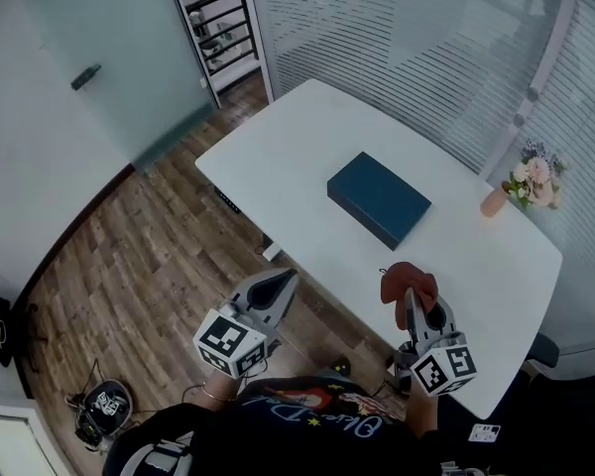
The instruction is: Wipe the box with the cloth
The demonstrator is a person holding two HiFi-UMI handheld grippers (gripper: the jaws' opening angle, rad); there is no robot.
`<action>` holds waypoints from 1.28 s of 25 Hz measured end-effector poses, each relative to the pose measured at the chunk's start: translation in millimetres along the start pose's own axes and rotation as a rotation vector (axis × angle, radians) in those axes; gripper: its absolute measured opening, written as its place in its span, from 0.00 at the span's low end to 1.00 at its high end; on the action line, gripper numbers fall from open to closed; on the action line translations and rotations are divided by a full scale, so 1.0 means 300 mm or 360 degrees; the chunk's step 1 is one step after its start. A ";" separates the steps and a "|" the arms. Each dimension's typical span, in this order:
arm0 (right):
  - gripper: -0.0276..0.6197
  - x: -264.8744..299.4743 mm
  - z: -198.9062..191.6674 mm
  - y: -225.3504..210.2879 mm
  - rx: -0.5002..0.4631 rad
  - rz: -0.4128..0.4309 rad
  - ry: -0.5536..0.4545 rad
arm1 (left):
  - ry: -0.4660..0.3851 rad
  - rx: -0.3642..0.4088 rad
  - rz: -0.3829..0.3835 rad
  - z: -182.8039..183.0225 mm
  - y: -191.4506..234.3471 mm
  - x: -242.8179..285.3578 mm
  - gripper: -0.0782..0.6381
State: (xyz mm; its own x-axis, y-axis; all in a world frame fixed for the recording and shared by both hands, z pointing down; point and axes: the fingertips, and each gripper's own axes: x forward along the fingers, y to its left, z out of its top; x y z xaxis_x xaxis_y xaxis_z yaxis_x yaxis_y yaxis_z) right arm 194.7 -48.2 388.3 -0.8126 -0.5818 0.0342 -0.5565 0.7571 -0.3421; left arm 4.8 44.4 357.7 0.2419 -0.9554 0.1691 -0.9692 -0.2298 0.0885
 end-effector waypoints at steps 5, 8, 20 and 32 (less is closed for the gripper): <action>0.10 0.033 0.013 -0.033 -0.0032 -0.0002 0.0025 | 0.0023 -0.0031 0.0001 -0.015 0.019 0.037 0.11; 0.10 0.058 -0.003 -0.046 -0.0026 -0.0027 0.0039 | 0.0055 -0.0078 -0.0018 -0.048 0.051 0.062 0.11; 0.10 0.219 0.148 -0.191 -0.0148 -0.0391 -0.0115 | -0.0064 0.0031 -0.0453 0.095 0.222 0.507 0.11; 0.10 0.605 0.259 -0.305 -0.0361 -0.0521 -0.0112 | -0.0020 -0.0032 -0.0638 0.054 0.432 0.748 0.11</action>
State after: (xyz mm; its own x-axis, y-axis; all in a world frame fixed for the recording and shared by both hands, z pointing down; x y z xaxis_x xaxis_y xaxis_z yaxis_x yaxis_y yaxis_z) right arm 111.6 -246.2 352.9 -0.5765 -0.8161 0.0402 -0.8146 0.5701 -0.1072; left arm -67.1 -202.8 391.2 0.5998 -0.7932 0.1053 -0.7971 -0.5811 0.1640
